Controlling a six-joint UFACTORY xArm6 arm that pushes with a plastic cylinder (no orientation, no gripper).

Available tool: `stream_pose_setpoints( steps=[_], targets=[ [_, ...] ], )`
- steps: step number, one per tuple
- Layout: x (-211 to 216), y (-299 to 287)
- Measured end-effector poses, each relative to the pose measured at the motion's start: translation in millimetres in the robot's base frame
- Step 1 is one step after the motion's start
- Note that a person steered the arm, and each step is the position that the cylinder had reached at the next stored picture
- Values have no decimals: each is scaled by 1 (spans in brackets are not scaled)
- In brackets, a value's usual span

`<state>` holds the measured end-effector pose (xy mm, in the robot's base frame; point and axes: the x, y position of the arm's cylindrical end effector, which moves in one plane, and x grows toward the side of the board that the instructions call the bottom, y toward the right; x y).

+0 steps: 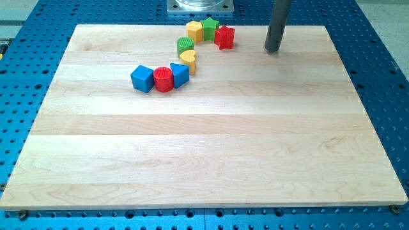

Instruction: Place the hexagon at the top left of the board

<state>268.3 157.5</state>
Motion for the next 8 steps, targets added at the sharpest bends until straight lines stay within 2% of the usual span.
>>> stream_pose_setpoints(
  steps=[5, 7, 8],
  targets=[
    [7, 1],
    [-55, -18],
    [-77, -47]
  ],
)
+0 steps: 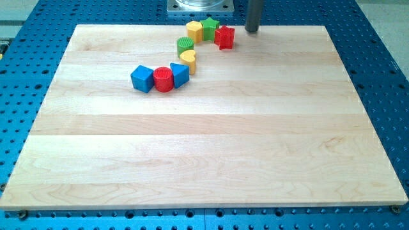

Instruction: Place the hexagon at the top left of the board

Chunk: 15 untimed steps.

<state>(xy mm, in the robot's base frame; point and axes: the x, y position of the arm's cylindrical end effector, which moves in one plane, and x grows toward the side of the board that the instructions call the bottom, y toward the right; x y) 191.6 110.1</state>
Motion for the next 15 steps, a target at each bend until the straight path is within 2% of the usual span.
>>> stream_pose_setpoints(
  steps=[2, 4, 7, 9, 10, 11, 12, 13, 14, 15],
  targets=[
    [1, -58],
    [27, -148],
    [33, -115],
    [46, -211],
    [59, -216],
    [48, -188],
    [69, -153],
    [96, -160],
    [96, -213],
    [99, -233]
  ],
)
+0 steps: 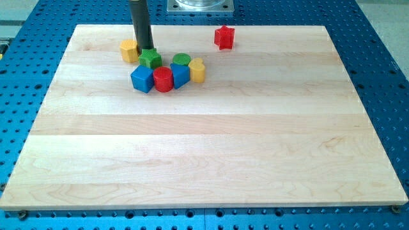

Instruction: Place the hexagon at the top left of the board

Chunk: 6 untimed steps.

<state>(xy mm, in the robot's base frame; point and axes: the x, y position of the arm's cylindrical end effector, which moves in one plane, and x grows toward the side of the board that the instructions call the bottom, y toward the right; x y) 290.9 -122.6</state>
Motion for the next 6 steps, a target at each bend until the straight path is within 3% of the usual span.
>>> stream_pose_setpoints(
  steps=[2, 3, 4, 6],
  targets=[
    [-7, -94],
    [29, -104],
    [33, -141],
    [-12, -140]
  ],
)
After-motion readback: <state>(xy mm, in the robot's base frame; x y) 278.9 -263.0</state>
